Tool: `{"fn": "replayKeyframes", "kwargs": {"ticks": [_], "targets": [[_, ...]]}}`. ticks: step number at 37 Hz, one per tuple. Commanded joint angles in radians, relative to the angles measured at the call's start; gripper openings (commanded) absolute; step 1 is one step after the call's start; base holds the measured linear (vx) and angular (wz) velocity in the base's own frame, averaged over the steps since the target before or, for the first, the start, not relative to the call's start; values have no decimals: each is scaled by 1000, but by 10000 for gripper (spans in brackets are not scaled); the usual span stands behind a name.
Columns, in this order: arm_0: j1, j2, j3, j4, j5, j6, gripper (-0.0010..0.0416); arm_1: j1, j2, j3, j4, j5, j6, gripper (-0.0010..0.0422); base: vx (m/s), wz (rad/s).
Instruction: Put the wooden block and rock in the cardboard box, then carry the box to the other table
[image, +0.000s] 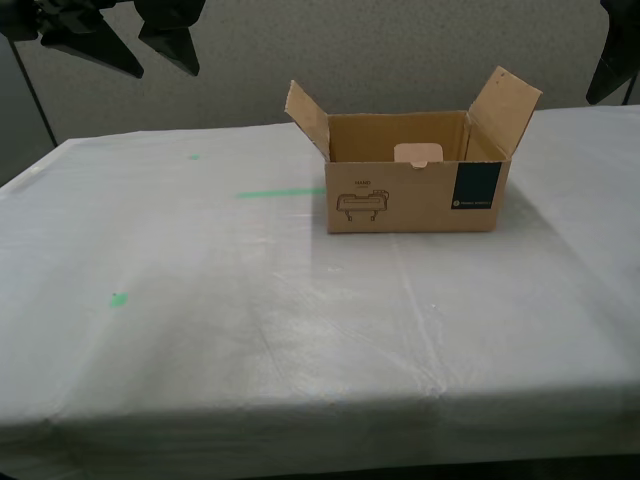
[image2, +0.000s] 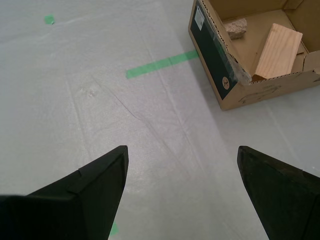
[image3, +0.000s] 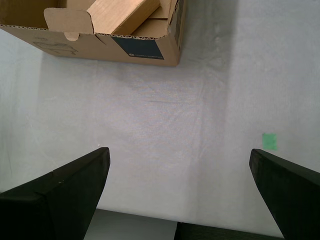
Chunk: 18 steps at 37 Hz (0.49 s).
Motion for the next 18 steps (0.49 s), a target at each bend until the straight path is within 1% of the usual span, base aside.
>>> {"fn": "replayKeyframes", "kwargs": {"ticks": [1,18], "targets": [[0,0,0,1,1,0,390,0,0,1,0,-4,-1,295,0,0],[0,0,0,0,1,0,389,0,0,1,0,-4,-1,295,0,0]]}}
